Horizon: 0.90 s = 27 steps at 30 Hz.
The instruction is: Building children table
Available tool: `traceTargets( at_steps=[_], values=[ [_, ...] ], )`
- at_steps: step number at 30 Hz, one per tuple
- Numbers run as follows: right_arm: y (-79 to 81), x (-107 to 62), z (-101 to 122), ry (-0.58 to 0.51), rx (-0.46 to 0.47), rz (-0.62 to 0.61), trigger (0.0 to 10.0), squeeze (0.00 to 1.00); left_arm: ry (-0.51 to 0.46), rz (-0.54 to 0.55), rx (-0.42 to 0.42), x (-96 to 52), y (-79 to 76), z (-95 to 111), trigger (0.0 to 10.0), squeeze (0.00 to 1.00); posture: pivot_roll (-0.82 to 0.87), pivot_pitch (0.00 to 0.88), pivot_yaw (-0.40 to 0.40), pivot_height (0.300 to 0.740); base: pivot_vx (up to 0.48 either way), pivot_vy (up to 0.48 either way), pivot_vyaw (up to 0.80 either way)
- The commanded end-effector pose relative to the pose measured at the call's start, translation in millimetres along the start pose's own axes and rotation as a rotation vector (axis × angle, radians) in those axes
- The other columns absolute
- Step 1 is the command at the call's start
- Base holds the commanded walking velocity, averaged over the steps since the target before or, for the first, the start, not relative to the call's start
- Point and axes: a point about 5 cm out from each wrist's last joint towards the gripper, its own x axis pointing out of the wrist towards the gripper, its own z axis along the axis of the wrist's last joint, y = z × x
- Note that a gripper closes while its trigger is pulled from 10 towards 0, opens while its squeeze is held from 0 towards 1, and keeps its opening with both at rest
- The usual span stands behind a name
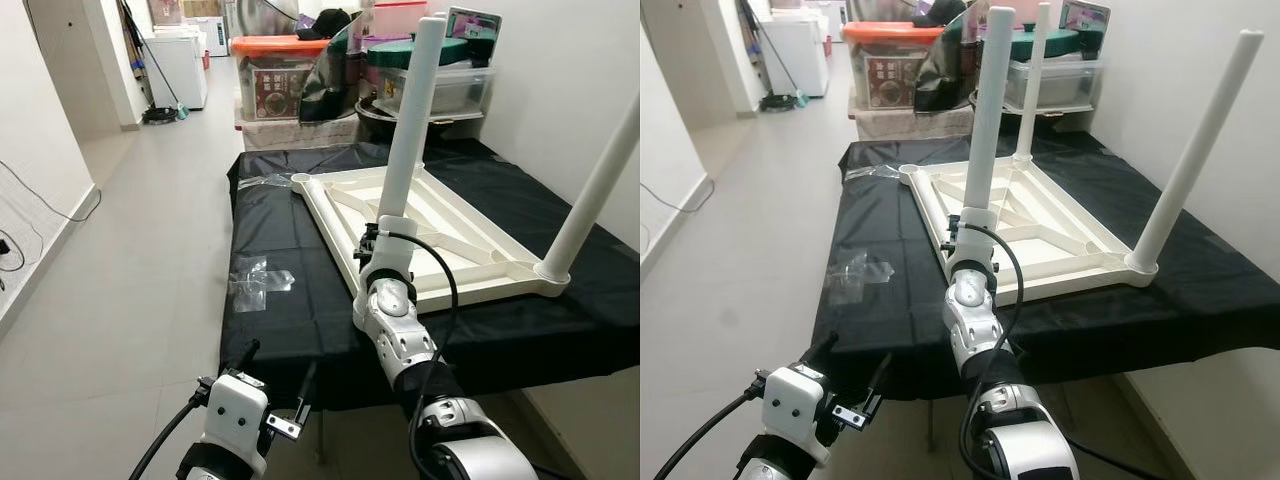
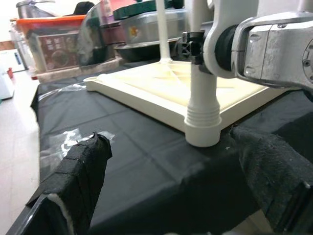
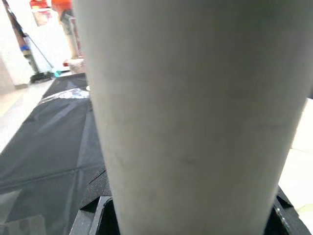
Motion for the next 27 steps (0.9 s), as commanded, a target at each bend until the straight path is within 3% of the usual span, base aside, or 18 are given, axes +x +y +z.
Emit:
traceTargets(
  at_steps=[1, 2, 3, 9, 10, 15, 16, 18, 19, 22, 24, 25, 26, 27],
  values=[
    [10.2, -9.1, -24, 0.118, 0.084, 0.013, 10.0, 0.0, 0.021, 0.003, 0.002, 0.1, 0.0, -4, 10.0, 0.0, 0.03, 0.0, -0.004, 0.74, 0.0, 0.0, 0.0],
    [7.4, -9.7, -22, 0.094, 0.065, 0.03, 10.0, 0.7, 0.021, 0.002, 0.002, 0.1, 0.1, -4, 10.0, 0.0, 0.03, 0.0, -0.002, 0.74, 0.0, 0.0, 0.0],
    [2.9, -9.5, -20, 0.065, 0.041, 0.043, 10.0, 1.0, 0.022, 0.002, 0.001, 0.2, 0.1, -5, 10.0, 0.0, 0.03, 0.0, -0.002, 0.74, 0.0, 0.0, 0.0],
    [-4.4, -5.4, -15, 0.043, 0.036, 0.114, 10.0, 1.0, 0.025, 0.0, 0.003, 0.0, 0.5, -5, 10.0, 0.0, 0.02, 0.0, 0.006, 0.74, 0.0, 0.0, 0.0],
    [-4.2, -2.7, -13, 0.046, 0.07, 0.173, 10.0, 0.0, 0.026, 0.0, 0.004, 0.2, 0.6, -5, 10.0, 0.0, 0.02, 0.0, 0.004, 0.74, 0.0, 0.0, 0.0],
    [-5.6, 0.4, -9, 0.029, 0.08, 0.243, 10.0, 0.0, 0.026, 0.0, 0.005, 0.4, 0.7, -5, 10.0, 0.0, 0.02, 0.0, 0.004, 0.74, 0.0, 0.0, 0.0],
    [-6.8, 3.2, -2, -0.006, 0.068, 0.372, 10.0, 0.0, 0.025, 0.002, 0.005, 0.5, 1.1, -5, 10.0, 0.0, 0.03, 0.0, -0.002, 0.74, 0.0, 0.0, 0.0],
    [-6.8, 3.2, -2, -0.006, 0.068, 0.372, 10.0, 0.0, 0.025, 0.002, 0.005, 0.5, 1.1, -5, 10.0, 0.0, 0.03, 0.0, -0.002, 0.74, 0.0, 0.0, 0.0],
    [-9.1, 5.3, 7, 0.013, 0.058, 0.665, 10.0, 0.0, 0.027, 0.003, 0.008, 0.2, 2.8, -5, 10.0, 0.0, 0.04, 0.0, 0.007, 0.74, 0.0, 0.0, 0.0],
    [-10.0, 5.0, 8, 0.044, 0.066, 0.766, 10.0, 0.0, 0.028, 0.002, 0.009, 0.2, 3.2, -5, 10.0, 0.0, 0.04, 0.0, 0.007, 0.74, 0.0, 0.0, 0.0],
    [-10.6, 3.7, 13, 0.099, 0.068, 0.949, 10.0, 0.0, 0.027, 0.0, 0.012, 0.7, 2.7, -5, 10.0, 0.0, 0.06, 0.0, -0.002, 0.74, 0.0, 0.0, 0.0],
    [-10.6, 3.7, 13, 0.099, 0.068, 0.949, 10.0, 0.0, 0.027, 0.0, 0.012, 0.7, 2.7, -5, 10.0, 0.0, 0.06, 0.0, -0.002, 0.74, 0.0, 0.0, 0.0],
    [-7.7, 1.7, 18, 0.138, 0.047, 1.095, 10.0, 0.0, 0.025, 0.001, 0.015, 1.1, 2.4, -5, 10.0, 0.0, 0.06, 0.0, -0.007, 0.74, 0.0, 0.0, 0.0],
    [-7.7, 1.7, 18, 0.138, 0.047, 1.095, 10.0, 0.0, 0.025, 0.001, 0.015, 1.1, 2.4, -5, 10.0, 0.0, 0.06, 0.0, -0.007, 0.74, 0.0, 0.0, 0.0]
  ],
)
